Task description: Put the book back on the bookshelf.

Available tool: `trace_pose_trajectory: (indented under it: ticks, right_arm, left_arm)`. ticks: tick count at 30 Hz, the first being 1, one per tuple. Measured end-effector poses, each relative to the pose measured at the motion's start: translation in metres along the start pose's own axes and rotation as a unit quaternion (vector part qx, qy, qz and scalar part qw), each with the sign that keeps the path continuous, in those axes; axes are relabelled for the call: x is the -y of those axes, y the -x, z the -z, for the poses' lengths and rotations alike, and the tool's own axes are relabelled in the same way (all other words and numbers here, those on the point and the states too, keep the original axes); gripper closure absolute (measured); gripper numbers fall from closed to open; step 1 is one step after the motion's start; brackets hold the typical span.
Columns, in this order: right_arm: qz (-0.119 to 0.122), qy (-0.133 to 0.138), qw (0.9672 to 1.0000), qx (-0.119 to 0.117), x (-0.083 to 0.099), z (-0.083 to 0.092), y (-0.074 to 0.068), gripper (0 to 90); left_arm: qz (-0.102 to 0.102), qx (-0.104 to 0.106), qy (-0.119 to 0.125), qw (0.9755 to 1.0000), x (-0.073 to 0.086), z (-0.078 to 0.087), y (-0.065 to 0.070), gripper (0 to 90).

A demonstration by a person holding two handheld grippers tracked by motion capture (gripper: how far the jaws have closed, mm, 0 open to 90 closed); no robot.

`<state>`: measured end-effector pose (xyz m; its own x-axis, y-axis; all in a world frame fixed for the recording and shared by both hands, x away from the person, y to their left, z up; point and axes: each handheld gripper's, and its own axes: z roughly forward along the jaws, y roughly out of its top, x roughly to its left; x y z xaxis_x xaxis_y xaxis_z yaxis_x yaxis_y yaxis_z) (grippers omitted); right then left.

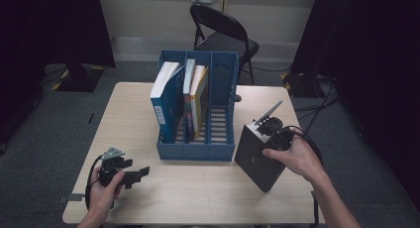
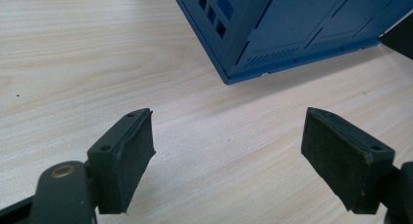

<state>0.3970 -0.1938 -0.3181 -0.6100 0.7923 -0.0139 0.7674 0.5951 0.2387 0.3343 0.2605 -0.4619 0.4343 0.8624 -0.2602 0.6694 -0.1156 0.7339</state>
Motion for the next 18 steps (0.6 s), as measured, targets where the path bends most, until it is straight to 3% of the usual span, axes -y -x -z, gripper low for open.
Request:
trace_pose_trajectory:
  ticks: [7,18]
  right_arm:
    - [-0.012,0.013,0.9998,-0.003,0.004,0.003,0.004,53.2]
    - [-0.017,0.031,0.9994,0.004,0.006,0.024,0.012,53.3]
  left_arm:
    - [0.003,-0.001,-0.004,1.0000,0.000,-0.001,-0.001,19.2]
    - [0.001,0.001,-0.012,0.9999,0.000,-0.004,0.000,19.2]
